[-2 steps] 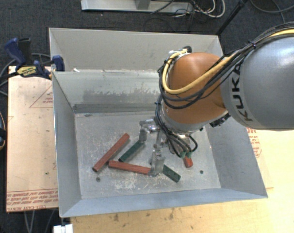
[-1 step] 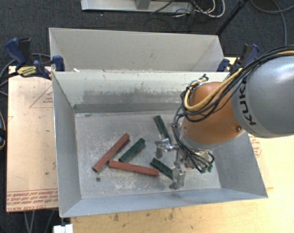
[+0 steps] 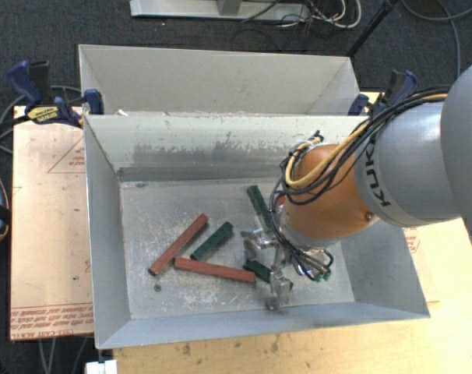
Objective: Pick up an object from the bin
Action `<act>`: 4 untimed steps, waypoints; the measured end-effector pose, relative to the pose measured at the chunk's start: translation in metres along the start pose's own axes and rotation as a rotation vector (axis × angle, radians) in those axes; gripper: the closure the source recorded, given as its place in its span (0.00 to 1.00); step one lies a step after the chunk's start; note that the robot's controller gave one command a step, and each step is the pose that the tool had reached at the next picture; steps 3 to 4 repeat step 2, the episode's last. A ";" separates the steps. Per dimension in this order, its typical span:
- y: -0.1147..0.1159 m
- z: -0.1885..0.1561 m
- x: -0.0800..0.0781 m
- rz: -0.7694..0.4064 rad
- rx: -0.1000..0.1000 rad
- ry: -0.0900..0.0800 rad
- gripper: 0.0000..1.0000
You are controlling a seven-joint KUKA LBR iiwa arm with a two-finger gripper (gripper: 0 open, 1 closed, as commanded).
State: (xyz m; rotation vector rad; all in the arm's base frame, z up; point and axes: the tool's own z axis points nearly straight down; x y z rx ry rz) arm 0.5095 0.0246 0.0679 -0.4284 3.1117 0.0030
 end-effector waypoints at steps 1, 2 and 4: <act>0.000 -0.003 0.000 0.000 0.000 -0.002 1.00; 0.026 -0.165 0.016 0.015 0.003 -0.009 1.00; 0.026 -0.165 0.016 0.015 0.003 -0.009 1.00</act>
Offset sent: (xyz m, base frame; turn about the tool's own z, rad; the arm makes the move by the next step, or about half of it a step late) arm 0.0000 0.0000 0.0000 0.0000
